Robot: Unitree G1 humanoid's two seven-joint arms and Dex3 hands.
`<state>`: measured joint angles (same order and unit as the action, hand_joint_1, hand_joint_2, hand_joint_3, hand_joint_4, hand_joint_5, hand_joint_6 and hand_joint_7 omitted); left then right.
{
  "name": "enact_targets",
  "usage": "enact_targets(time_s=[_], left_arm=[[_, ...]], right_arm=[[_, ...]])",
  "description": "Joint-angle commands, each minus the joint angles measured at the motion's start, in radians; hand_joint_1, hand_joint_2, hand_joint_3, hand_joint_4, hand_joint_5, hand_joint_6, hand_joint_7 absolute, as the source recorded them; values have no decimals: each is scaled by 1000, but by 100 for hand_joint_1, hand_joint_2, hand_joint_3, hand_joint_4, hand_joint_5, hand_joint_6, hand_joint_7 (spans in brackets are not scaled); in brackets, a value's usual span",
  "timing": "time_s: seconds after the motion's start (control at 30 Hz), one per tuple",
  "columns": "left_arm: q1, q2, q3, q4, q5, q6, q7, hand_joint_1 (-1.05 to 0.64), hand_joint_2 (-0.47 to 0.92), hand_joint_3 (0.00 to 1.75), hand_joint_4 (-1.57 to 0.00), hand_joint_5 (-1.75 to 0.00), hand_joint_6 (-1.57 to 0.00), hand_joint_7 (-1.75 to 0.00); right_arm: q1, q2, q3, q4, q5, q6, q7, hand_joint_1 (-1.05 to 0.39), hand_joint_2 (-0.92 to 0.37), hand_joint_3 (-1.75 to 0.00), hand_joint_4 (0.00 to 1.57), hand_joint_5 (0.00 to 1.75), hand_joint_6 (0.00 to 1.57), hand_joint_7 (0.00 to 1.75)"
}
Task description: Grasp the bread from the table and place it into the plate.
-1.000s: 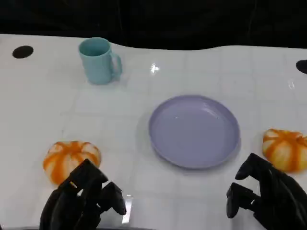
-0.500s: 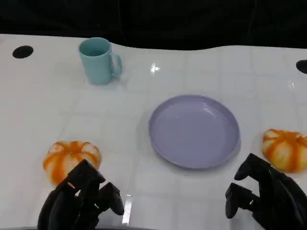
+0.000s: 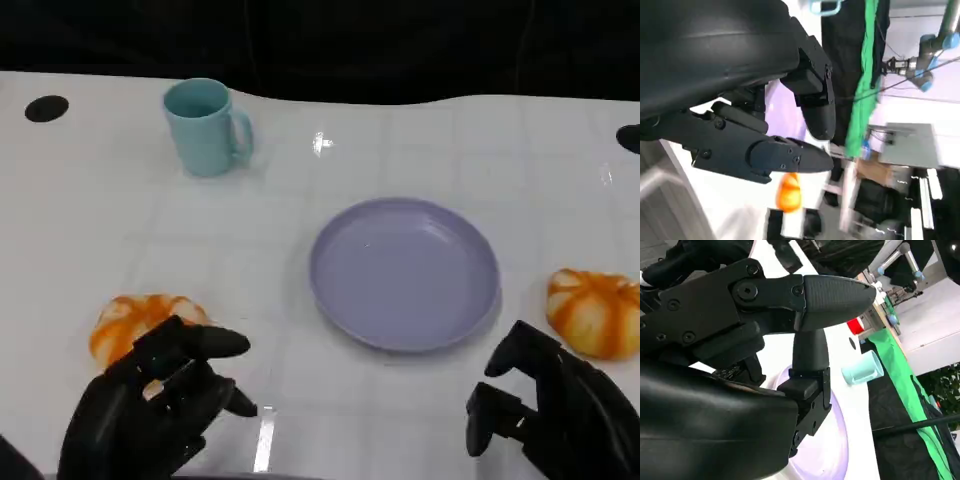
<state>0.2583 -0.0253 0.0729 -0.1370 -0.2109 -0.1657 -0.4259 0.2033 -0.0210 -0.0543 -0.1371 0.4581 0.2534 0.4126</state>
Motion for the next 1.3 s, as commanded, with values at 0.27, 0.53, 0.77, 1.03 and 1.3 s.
enact_targets(time_s=[0.27, 0.53, 0.77, 1.03, 1.3], left_arm=[[25, 177, -36, -195, 537, -100, 230, -50, 92, 9, -22, -47, -39, 0], [10, 252, -56, -331, 927, 32, 281, -64, 92, 5, -13, -34, -30, -1], [-26, 274, -121, -375, 1118, 174, 216, -56, 90, 1, -6, -24, -27, 0], [-123, 323, -201, -300, 1284, 281, 114, -45, 85, 0, 0, -14, -19, 0], [-246, 352, -253, -137, 1303, 344, 70, -43, 85, 0, 0, -13, -17, 0]], right_arm=[[-10, -10, -10, 3, 11, 10, -6, -56, -89, -54, 80, 175, 51, 172], [-12, -5, -10, 1, 10, 13, -11, -57, -88, -54, 78, 175, 49, 174], [-10, -6, -11, 0, 14, 12, -5, -57, -88, -53, 76, 175, 47, 173], [-12, -9, -10, -4, 11, 15, -7, -58, -88, -52, 74, 175, 47, 174], [-10, 1, -12, -7, 16, 18, -16, -57, -87, -51, 75, 175, 47, 172]])
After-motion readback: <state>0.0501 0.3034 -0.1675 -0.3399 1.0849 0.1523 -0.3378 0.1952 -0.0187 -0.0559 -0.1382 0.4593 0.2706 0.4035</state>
